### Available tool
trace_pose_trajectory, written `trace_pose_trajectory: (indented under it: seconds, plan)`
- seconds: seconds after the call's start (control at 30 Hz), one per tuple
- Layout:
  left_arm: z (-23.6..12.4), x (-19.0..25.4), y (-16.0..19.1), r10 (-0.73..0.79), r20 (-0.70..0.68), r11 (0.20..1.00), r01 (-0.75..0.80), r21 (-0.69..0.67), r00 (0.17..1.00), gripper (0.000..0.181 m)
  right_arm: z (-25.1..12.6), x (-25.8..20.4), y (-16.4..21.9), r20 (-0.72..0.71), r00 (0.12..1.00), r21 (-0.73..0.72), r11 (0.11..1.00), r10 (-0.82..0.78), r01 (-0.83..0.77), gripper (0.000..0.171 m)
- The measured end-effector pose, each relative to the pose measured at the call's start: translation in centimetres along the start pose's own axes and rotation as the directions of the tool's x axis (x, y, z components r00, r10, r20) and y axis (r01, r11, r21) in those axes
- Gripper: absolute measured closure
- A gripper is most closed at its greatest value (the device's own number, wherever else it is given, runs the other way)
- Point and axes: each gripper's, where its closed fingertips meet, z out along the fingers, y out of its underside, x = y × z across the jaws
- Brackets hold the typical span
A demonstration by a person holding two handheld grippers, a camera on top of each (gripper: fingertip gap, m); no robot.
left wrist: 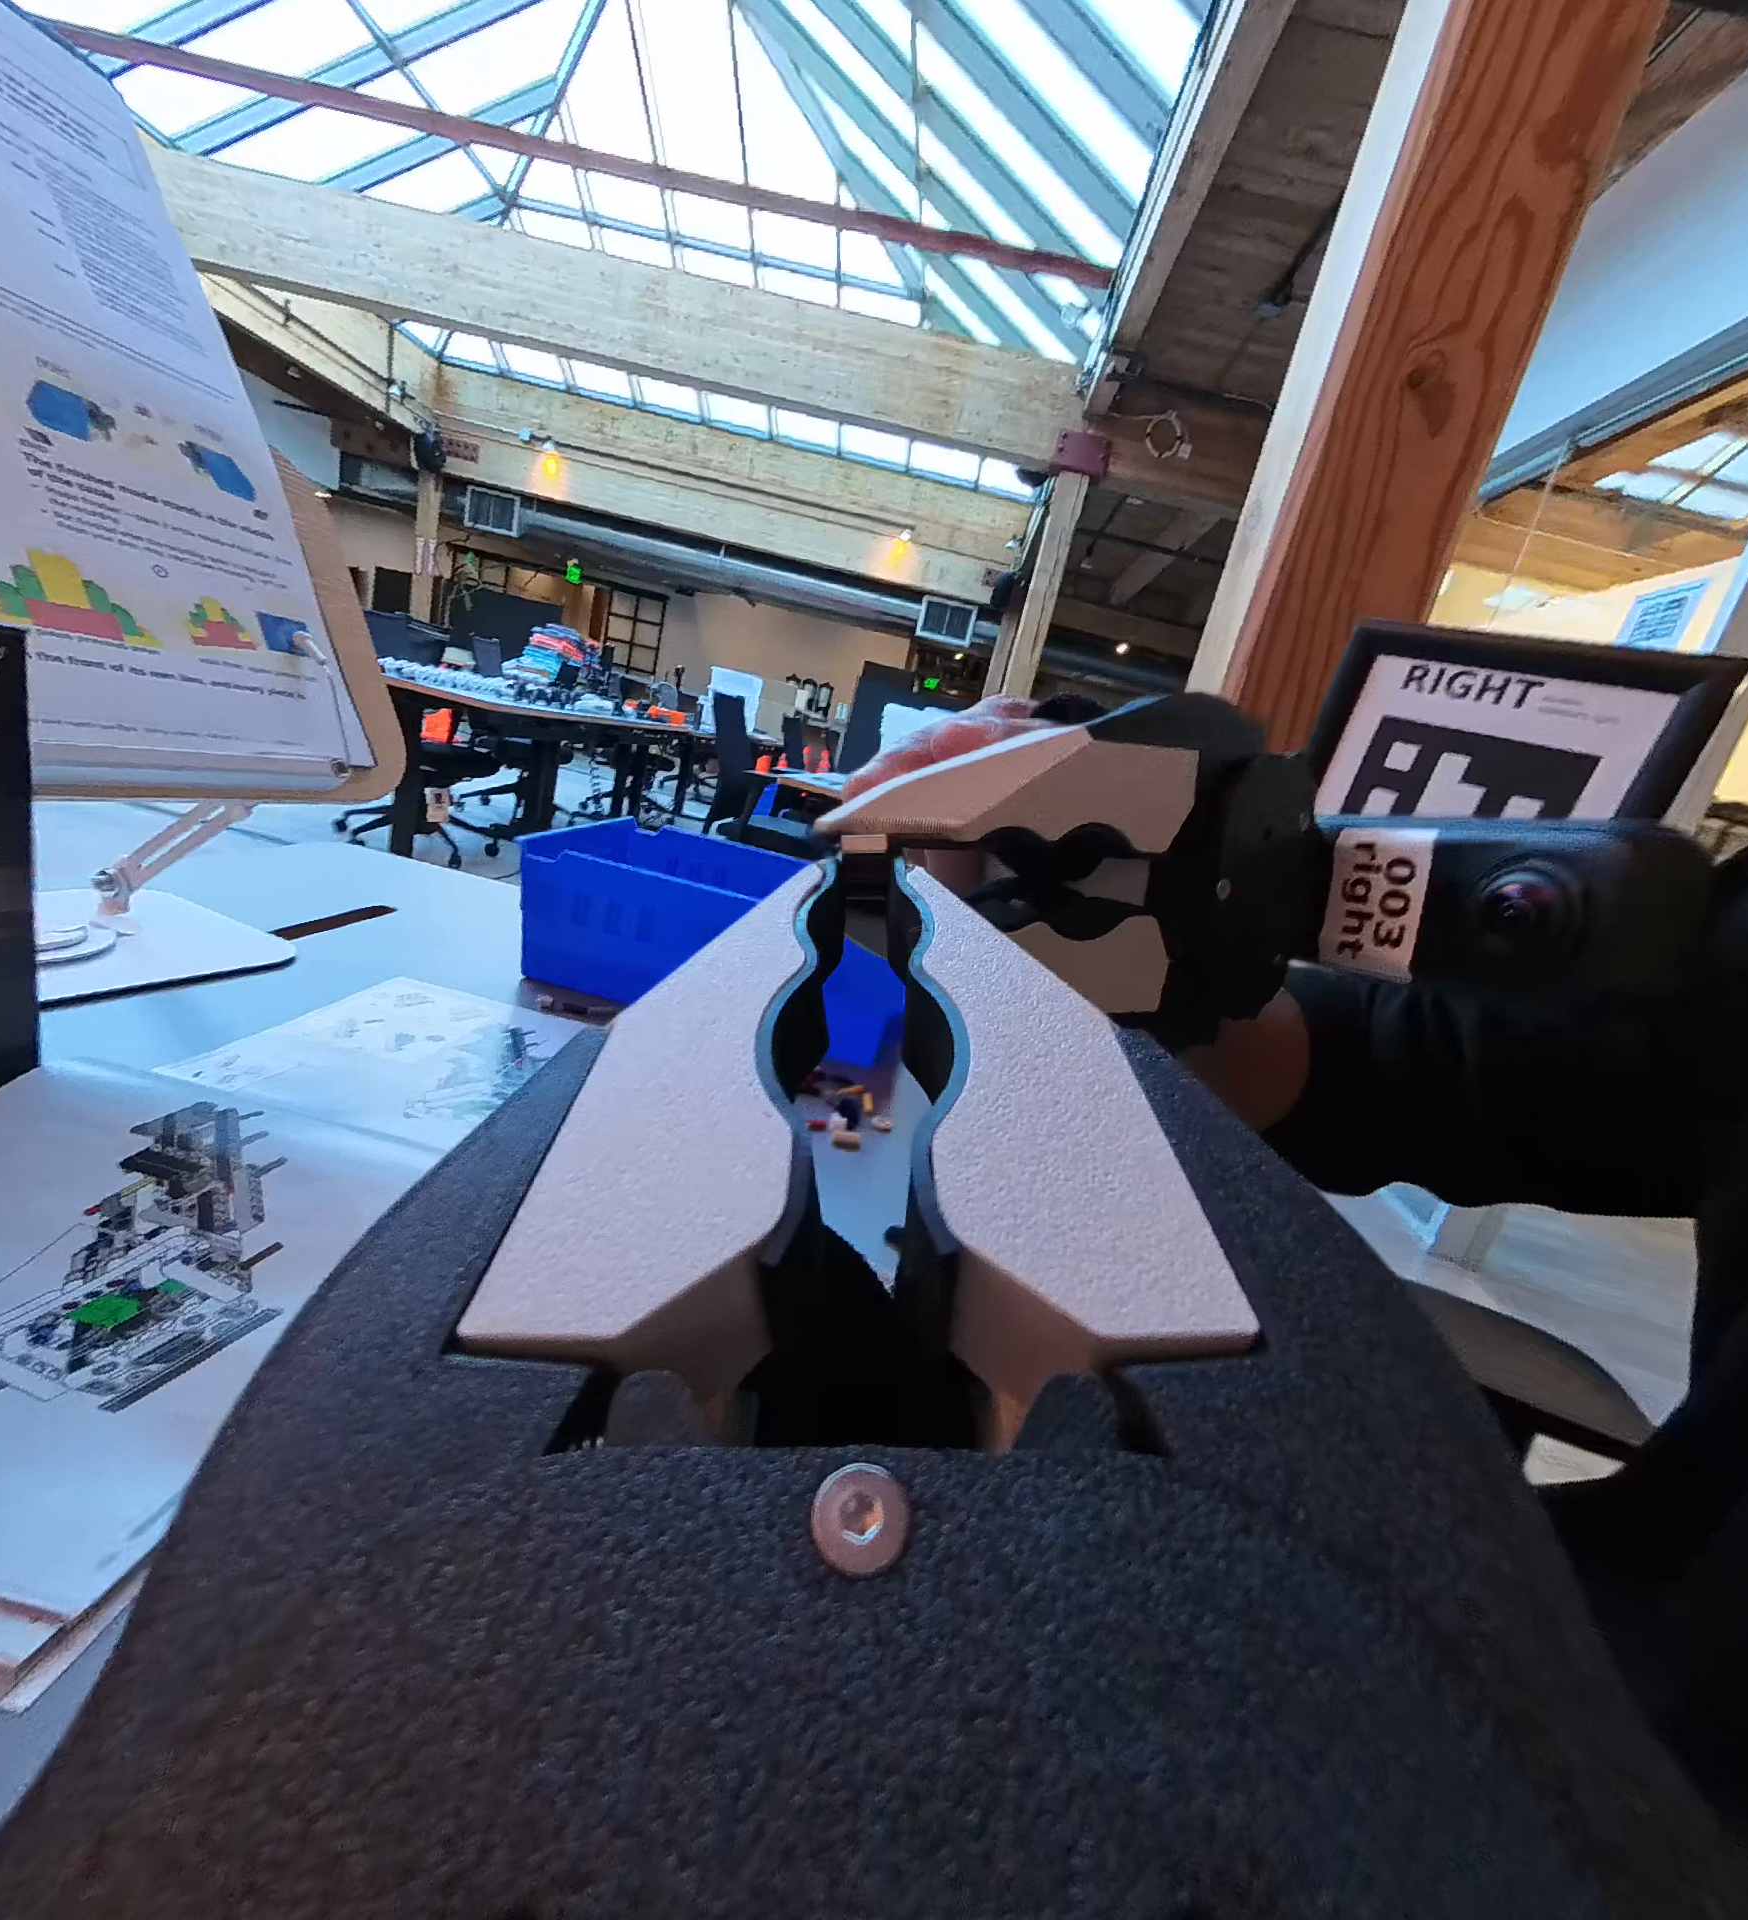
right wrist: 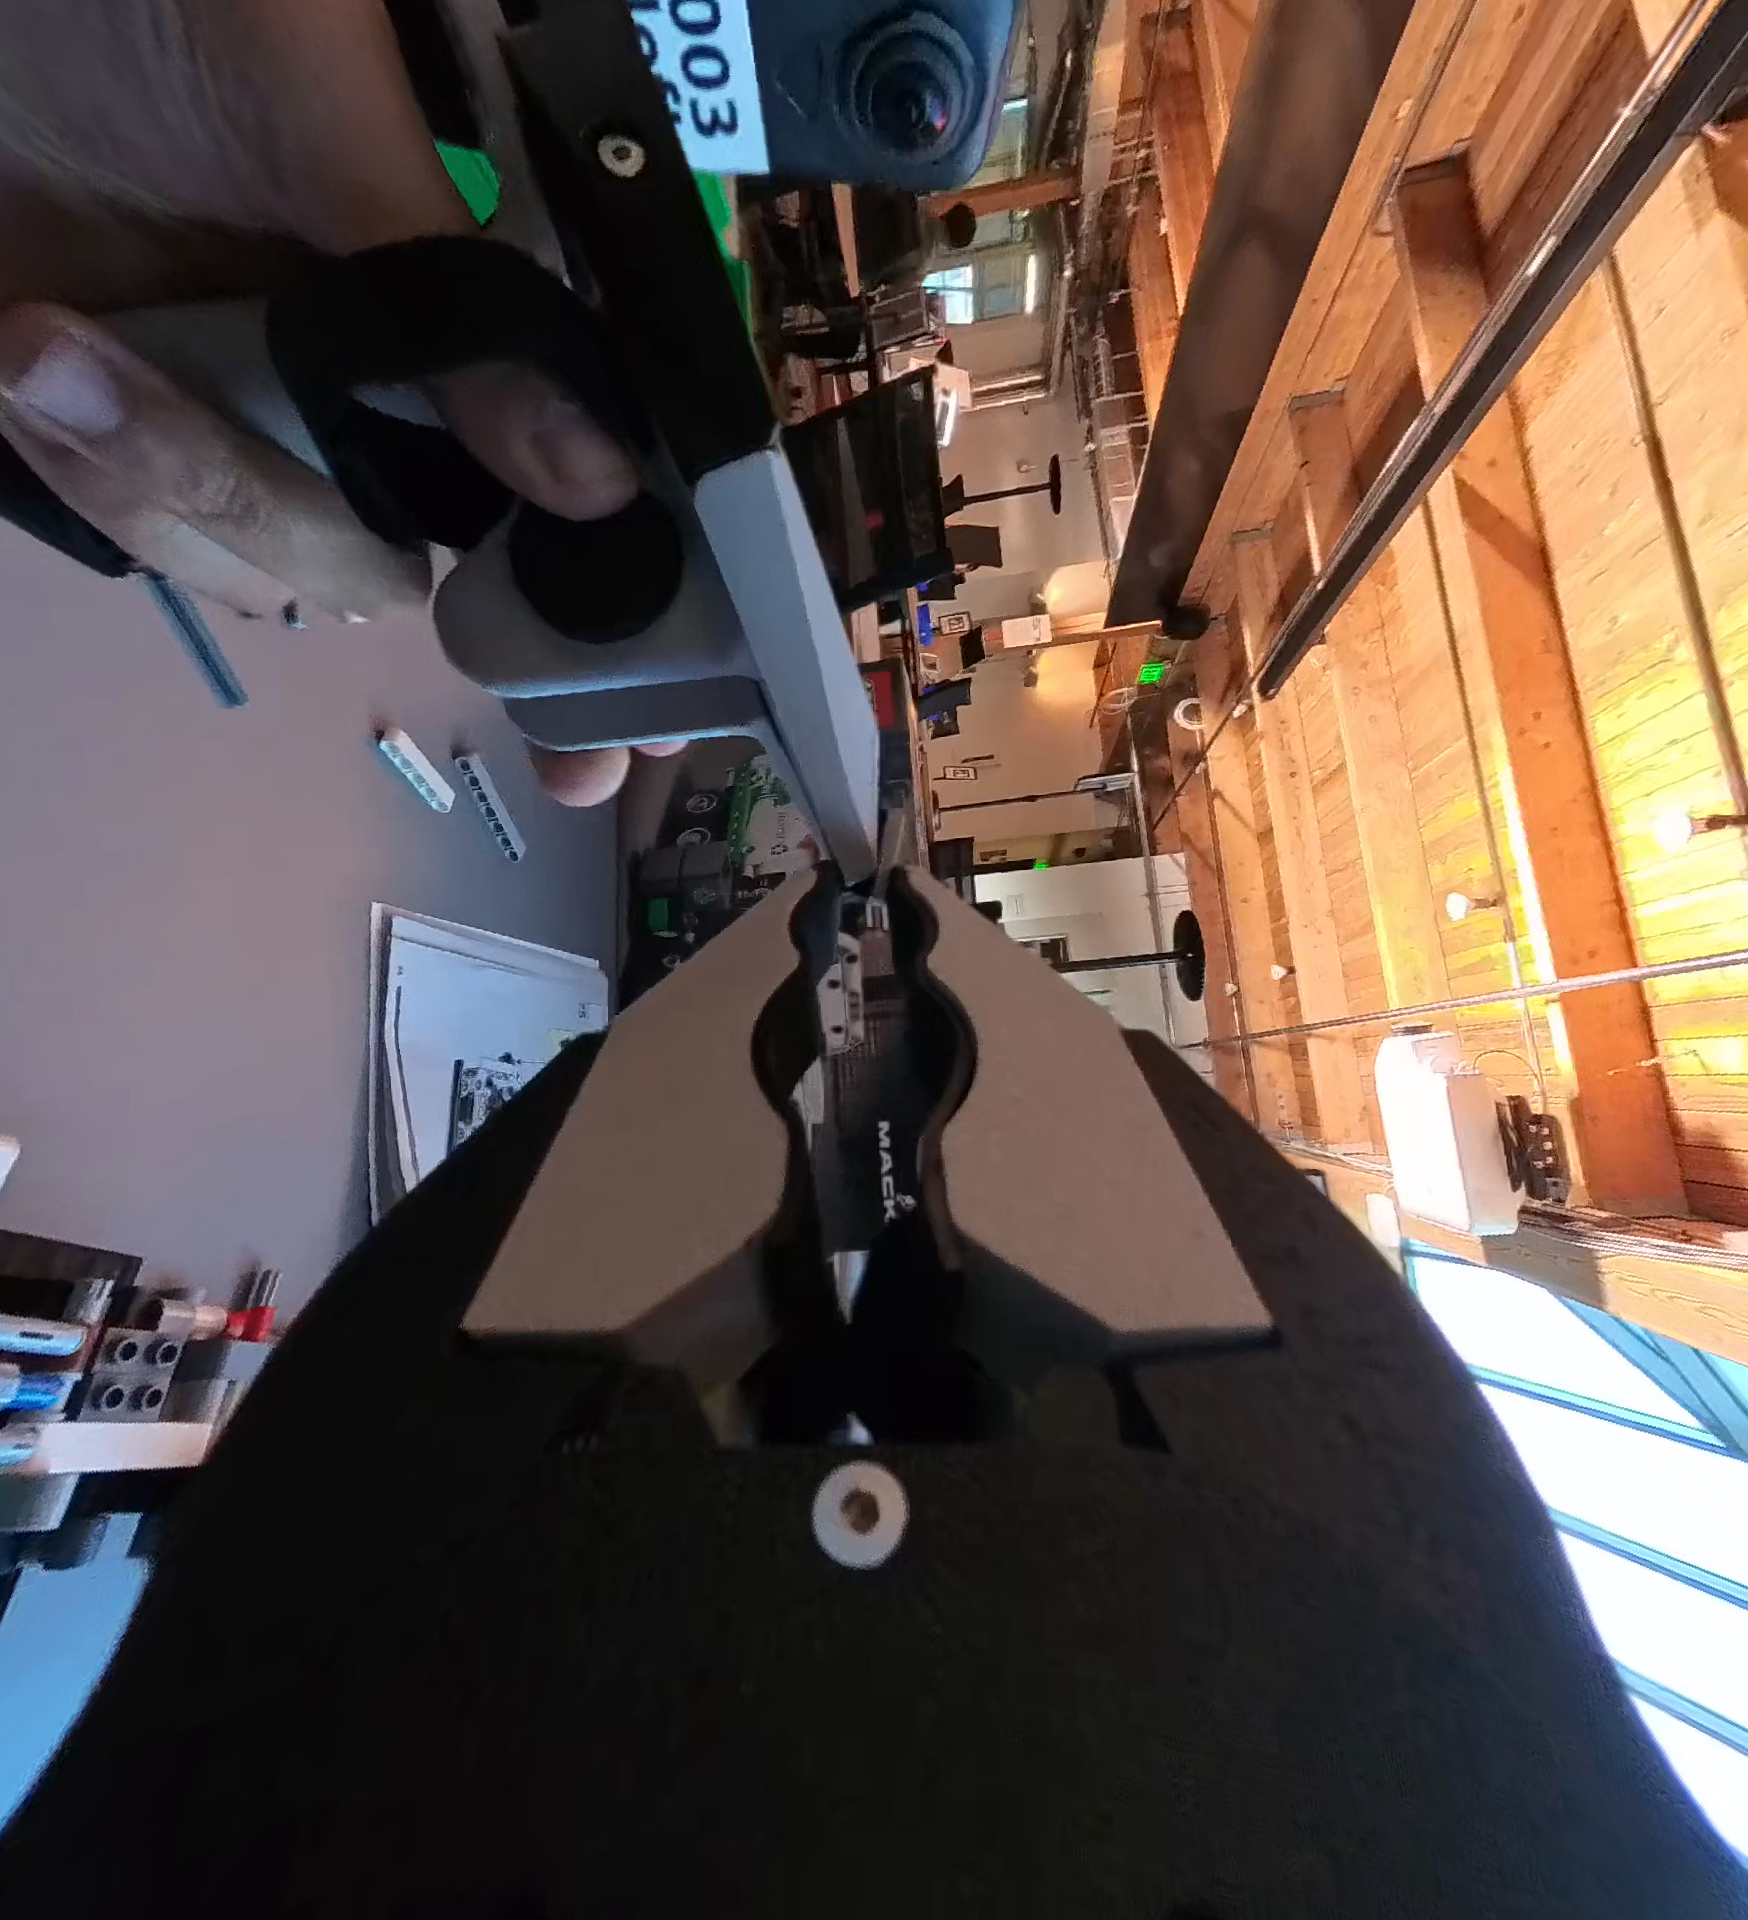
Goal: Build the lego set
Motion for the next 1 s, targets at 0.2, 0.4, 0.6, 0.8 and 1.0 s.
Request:
trace_pose_trajectory:
  seconds: [0.2,0.4,0.6,0.8,1.0]
  plan:
    - [0.3,0.1,0.5,0.012,-0.003,0.999,-0.012,-0.042,1.000,0.175,0.0,-0.2,-0.4,0.020,0.998,-0.006,0.998,0.062,-0.062,0.150]
    - [0.1,0.3,0.4,0.029,-0.001,0.999,-0.029,-0.034,1.000,0.175,0.3,-0.5,-0.8,0.039,0.997,0.000,0.997,0.071,-0.071,0.156]
    - [0.3,0.3,0.9,-0.001,0.010,0.999,0.002,-0.050,1.000,0.176,0.1,-0.9,-0.6,0.027,0.986,0.011,0.986,0.166,-0.167,0.158]
    - [0.2,0.4,2.1,0.062,0.006,0.989,-0.060,-0.137,0.998,0.175,-0.4,-1.8,-0.3,0.068,0.973,0.008,0.975,0.222,-0.223,0.155]
    - [-1.8,0.3,4.2,0.264,-0.006,0.890,-0.246,-0.384,0.965,0.175,-7.2,-2.7,2.2,0.248,0.771,-0.116,0.808,0.587,-0.578,0.138]
